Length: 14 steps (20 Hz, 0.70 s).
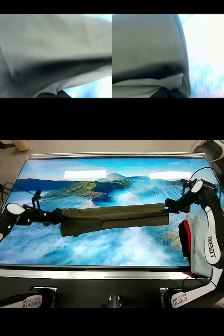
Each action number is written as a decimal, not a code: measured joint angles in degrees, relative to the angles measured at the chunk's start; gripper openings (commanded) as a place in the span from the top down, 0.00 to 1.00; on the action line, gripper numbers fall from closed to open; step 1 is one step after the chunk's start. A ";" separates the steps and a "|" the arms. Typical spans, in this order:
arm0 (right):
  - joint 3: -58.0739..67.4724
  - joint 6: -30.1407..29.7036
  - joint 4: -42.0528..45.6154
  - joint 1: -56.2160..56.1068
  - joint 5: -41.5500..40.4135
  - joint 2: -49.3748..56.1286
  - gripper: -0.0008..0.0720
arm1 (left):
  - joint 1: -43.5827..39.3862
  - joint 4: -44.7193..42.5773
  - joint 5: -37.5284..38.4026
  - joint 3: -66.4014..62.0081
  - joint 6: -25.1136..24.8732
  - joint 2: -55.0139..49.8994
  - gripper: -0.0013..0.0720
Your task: Fold the shirts.
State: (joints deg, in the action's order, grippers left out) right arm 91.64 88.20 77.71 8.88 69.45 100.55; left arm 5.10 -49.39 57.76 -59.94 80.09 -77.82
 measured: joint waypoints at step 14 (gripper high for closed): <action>6.51 -0.63 -8.83 4.02 0.92 11.04 0.08 | -0.07 -0.11 10.91 -23.47 -1.05 -18.38 0.00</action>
State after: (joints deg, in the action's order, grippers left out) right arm 98.15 87.57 68.88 12.91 70.37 111.59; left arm 5.04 -49.50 68.66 -83.42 79.05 -96.20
